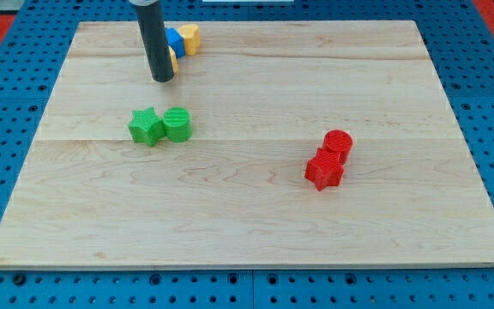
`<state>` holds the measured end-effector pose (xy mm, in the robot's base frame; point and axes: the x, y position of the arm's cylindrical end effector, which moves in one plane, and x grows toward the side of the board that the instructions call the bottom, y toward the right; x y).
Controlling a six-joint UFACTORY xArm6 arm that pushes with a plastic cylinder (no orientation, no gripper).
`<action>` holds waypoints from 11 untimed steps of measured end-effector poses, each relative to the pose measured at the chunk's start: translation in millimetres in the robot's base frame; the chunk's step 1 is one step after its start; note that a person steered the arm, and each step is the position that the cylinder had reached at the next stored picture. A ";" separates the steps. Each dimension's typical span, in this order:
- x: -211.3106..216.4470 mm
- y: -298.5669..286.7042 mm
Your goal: Move the yellow hexagon slightly left and up
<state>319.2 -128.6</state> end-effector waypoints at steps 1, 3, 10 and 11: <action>1.3 -0.6; 15.8 74.2; -21.9 -20.1; -10.7 -21.7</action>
<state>308.5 -150.2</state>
